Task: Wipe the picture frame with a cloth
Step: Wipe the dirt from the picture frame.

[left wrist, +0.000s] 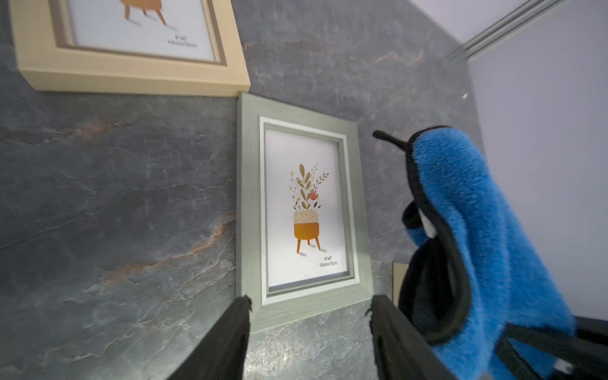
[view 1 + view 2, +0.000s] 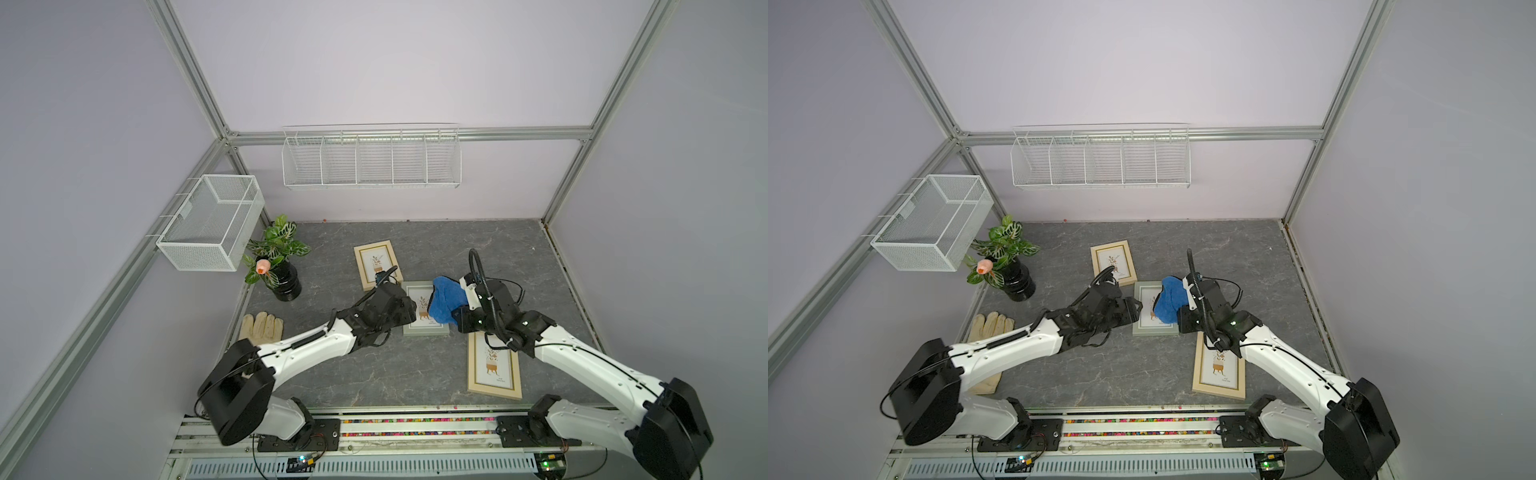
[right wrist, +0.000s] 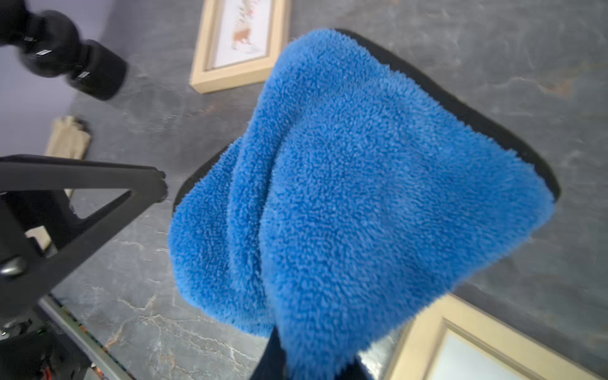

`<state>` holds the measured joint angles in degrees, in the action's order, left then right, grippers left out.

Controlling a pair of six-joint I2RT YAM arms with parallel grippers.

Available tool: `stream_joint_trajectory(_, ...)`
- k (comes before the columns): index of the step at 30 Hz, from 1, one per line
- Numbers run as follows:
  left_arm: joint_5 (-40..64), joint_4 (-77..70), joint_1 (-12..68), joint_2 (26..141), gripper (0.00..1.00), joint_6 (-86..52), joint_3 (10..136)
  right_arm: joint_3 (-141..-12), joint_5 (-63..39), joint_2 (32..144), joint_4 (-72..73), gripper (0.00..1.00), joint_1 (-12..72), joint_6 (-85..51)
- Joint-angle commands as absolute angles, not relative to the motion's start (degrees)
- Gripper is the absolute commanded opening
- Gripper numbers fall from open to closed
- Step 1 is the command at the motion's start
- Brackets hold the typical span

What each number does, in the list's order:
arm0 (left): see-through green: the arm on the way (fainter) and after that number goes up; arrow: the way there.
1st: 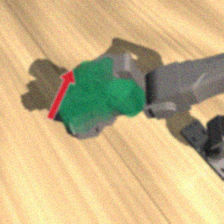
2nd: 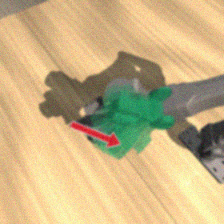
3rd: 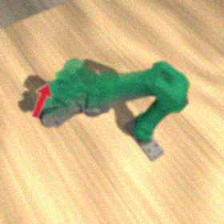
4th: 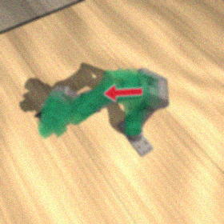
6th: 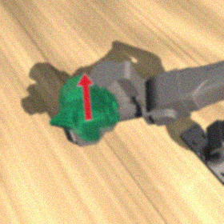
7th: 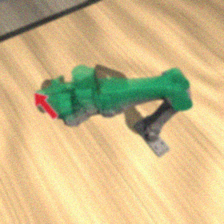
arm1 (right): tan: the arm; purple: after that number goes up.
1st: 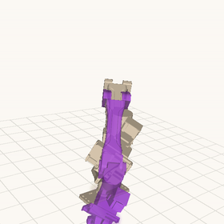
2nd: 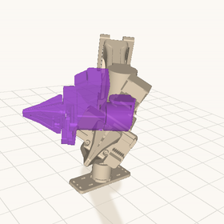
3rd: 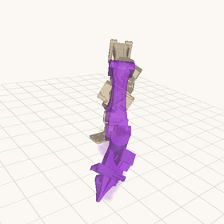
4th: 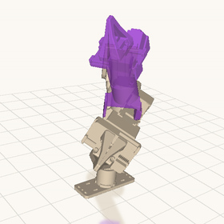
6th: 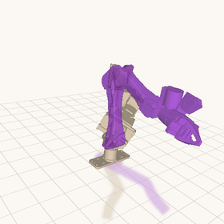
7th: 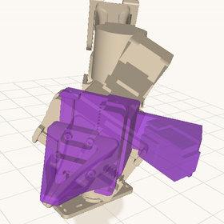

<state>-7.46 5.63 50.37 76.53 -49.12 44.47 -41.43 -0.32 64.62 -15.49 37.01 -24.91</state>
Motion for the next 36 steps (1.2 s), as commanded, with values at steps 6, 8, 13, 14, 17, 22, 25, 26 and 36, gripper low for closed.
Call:
stream_joint_trajectory(6, -0.79, -16.28, 50.99, 67.09, 0.7, -46.24, 33.7, -37.57, -3.07, 62.13, -1.58, 0.1, 41.09, -22.1)
stream_joint_trajectory(8, 1.17, -20.79, 51.6, 66.69, 0.71, -45.72, 32.37, -37.66, -2.69, 62.76, -0.23, 0.1, 42.05, -21.98)
stream_joint_trajectory(13, 3.65, -25.51, 52.38, 67.32, 0.77, -44.96, 31.52, -38.28, -3.49, 64.16, 2.65, 0.1, 43.81, -21.63)
stream_joint_trajectory(14, 4.45, -26.25, 52.33, 67.67, 0.77, -44.91, 31.56, -38.21, -3.88, 64.2, 3.47, 0.1, 44.45, -21.46)
stream_joint_trajectory(17, 4.95, -27.54, 52.33, 68.25, 0.77, -45.09, 31.39, -38.31, -4.72, 64.49, 5.22, 0.1, 46.26, -20.56)
stream_joint_trajectory(22, 5.67, -28.21, 52.36, 69.47, 0.72, -45.39, 31.89, -38.23, -5.79, 64.86, 8.23, 0.1, 49.4, -19.19)
stream_joint_trajectory(25, 6.36, -28.82, 52.35, 69.95, 0.64, -45.53, 31.99, -38.3, -5.71, 65.38, 9.36, 0.1, 51.05, -18.41)
stream_joint_trajectory(26, 6.42, -28.8, 52.37, 69.91, 0.61, -45.53, 31.99, -38.39, -5.36, 65.58, 9.49, 0.1, 51.48, -18.35)
stream_joint_trajectory(36, 7.73, -28.56, 52.23, 70.26, 0.21, -45.28, 32.62, -39.88, -4.03, 68.33, 9.34, 0.12, 52.86, -18.1)
